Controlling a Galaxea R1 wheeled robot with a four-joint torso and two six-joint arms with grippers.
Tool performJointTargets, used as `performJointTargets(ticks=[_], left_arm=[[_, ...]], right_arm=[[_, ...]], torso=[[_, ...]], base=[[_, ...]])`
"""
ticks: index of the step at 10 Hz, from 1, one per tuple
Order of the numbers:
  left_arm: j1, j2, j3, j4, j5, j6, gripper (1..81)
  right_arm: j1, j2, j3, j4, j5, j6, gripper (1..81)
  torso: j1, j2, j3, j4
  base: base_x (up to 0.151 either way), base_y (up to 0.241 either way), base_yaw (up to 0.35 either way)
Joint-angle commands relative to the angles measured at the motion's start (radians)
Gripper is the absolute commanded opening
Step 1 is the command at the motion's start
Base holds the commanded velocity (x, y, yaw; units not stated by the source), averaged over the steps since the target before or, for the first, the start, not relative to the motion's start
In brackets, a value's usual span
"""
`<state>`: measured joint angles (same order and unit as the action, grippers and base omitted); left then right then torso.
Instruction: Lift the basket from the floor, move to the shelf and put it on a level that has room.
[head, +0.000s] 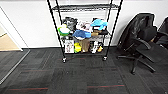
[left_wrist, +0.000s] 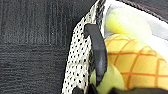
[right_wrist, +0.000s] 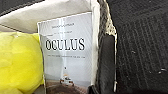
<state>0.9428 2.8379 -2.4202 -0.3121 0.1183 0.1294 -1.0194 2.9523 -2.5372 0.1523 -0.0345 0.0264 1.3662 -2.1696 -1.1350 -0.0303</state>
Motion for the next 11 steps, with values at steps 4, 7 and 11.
performJointTargets(ticks=[4,7,11], left_arm=[[-0.09,-0.02,0.064,-0.079,0.086,-0.01,1.0],[-0.1,-0.128,0.273,-0.099,0.078,-0.01,1.0],[-0.111,-0.216,0.424,-0.101,0.072,-0.01,1.0]], right_arm=[[0.104,-0.071,0.17,0.018,-0.048,0.039,1.0],[0.135,-0.177,0.366,0.012,-0.047,0.073,1.0],[0.146,-0.244,0.496,0.012,-0.042,0.078,1.0]], torso=[[0.0,0.0,0.0,0.0],[0.0,0.0,0.0,0.0],[0.0,0.0,0.0,0.0]], base=[[0.0,0.0,0.0],[0.0,0.0,0.0],[0.0,0.0,0.0]])
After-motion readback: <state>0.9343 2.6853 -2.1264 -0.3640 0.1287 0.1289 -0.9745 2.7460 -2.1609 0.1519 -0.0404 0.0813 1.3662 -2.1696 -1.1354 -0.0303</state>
